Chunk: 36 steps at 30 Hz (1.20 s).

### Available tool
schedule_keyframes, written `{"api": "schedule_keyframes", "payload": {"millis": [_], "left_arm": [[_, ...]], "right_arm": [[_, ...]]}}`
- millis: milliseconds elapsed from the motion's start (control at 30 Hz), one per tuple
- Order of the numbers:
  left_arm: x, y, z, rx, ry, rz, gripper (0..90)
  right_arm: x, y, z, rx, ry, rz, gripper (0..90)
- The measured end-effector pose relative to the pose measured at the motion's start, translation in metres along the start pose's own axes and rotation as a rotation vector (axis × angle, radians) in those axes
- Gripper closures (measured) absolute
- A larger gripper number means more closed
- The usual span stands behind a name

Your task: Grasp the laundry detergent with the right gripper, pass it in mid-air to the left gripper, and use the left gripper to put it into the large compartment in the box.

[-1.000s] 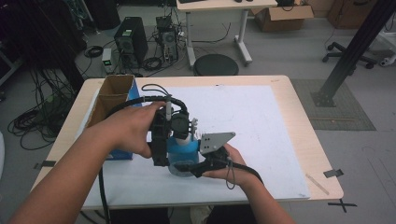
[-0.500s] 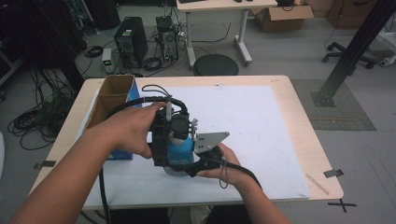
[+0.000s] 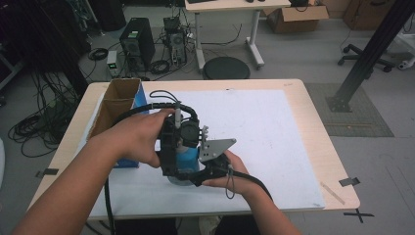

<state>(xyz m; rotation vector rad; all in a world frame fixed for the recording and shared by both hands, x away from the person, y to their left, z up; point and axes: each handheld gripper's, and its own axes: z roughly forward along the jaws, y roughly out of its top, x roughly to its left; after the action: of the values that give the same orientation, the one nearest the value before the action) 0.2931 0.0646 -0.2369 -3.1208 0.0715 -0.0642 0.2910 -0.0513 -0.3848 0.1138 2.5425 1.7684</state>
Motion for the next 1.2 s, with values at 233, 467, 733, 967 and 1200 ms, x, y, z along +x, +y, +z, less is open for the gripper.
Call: {"api": "schedule_keyframes", "payload": {"millis": [233, 467, 733, 967, 1200], "left_arm": [[-0.0012, 0.0012, 0.0019, 0.000, -0.003, -0.003, 1.0], [-0.0016, 0.0013, 0.0030, 0.000, -0.004, -0.007, 3.0], [-0.0017, 0.0007, 0.0017, -0.006, 0.004, -0.003, 8.2], [-0.0020, -0.0001, 0.0007, -0.004, 0.013, -0.003, 11.1], [-0.0031, 0.0003, -0.0009, -0.005, 0.023, 0.007, 14.9]], "right_arm": [[0.0007, 0.0019, 0.0028, -0.005, 0.002, -0.001, 45.0], [0.0011, 0.0040, 0.0045, -0.010, 0.005, -0.005, 45.0], [0.0006, 0.0050, 0.0049, -0.012, 0.001, -0.006, 45.0], [0.0006, 0.0067, 0.0048, -0.008, 0.000, -0.008, 45.0], [0.0007, 0.0080, 0.0052, -0.007, -0.001, -0.007, 45.0]]}}
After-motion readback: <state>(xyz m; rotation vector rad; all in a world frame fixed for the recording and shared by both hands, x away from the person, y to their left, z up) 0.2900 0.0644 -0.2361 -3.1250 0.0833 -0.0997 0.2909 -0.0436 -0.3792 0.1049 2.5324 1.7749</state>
